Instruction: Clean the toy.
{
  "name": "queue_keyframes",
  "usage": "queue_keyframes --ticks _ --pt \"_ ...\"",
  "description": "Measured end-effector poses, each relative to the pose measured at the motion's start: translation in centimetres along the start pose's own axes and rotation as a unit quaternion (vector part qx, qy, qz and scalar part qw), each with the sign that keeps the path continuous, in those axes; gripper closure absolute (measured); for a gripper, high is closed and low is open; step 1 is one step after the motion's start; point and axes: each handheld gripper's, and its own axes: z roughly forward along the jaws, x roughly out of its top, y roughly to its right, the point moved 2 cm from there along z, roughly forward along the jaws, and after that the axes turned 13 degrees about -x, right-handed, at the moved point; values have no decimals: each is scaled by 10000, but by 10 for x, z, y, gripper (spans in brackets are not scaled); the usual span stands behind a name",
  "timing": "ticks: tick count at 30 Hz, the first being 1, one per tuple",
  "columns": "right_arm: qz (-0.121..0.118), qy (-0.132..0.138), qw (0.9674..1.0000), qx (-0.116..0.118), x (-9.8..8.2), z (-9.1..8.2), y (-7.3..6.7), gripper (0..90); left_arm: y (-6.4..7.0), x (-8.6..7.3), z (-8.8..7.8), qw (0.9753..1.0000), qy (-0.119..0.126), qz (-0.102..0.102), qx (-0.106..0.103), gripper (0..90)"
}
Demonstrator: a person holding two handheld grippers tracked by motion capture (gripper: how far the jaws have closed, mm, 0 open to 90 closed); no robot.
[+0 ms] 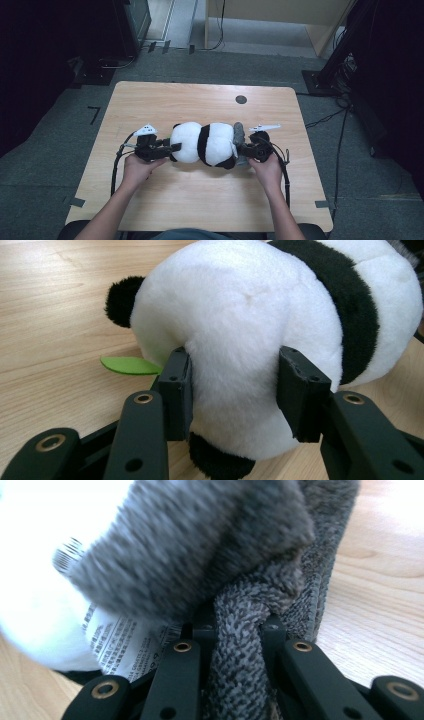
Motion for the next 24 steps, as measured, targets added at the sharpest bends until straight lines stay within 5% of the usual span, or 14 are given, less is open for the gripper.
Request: queue_keyframes --ticks 11,14,16,20,24 --pt "-103 -430 9990 -51 -2 27 0 778 -1 -2 -1 10000 83 -7 9 538" --pt "-157 -506 9980 -334 1 23 7 777 -1 -3 -1 10000 78 24 22 537" --pt "-133 -355 9976 -577 4 15 13 778 -1 -3 -2 10000 51 46 28 537" --pt "23 22 9985 -555 10 -7 20 778 -1 -3 -2 10000 51 70 34 536" --pt "-10 494 9978 -452 23 -34 11 778 -1 -3 -2 9999 45 85 38 534"
